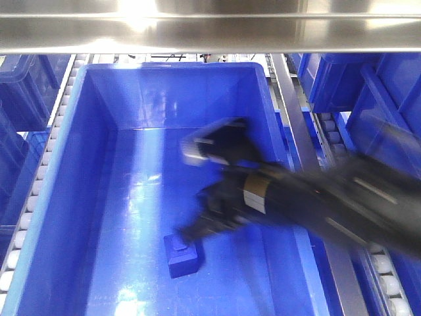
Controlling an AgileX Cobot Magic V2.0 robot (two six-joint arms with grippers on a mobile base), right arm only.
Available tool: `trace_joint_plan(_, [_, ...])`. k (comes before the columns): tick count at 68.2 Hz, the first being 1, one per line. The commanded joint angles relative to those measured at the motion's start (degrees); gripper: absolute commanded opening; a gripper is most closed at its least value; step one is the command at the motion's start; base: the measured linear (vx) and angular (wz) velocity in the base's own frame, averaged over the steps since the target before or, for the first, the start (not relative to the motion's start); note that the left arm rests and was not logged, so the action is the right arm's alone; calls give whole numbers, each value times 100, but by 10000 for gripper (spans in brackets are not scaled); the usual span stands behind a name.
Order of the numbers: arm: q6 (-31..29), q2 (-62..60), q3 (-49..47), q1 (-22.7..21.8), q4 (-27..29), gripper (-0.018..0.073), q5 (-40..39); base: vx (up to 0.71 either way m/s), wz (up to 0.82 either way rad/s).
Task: Pour parts from conveyor to right shelf
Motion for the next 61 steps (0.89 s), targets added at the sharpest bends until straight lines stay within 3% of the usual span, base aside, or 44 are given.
trace_joint_plan(1, [5, -836, 493, -18, -84, -11, -1132, 0, 0])
trace_joint_plan(8, [5, -1521, 1073, -11, -22, -11, -1570, 0, 0])
trace_joint_plan(29, [5, -3063, 2032, -18, -21, -11, -1587, 0, 0])
trace_joint_plan(49, [5, -4568, 3591, -18, -16, -11, -1830, 0, 0])
trace_joint_plan(61, [5, -5525, 4395, -601, -40, -11, -1832, 0, 0])
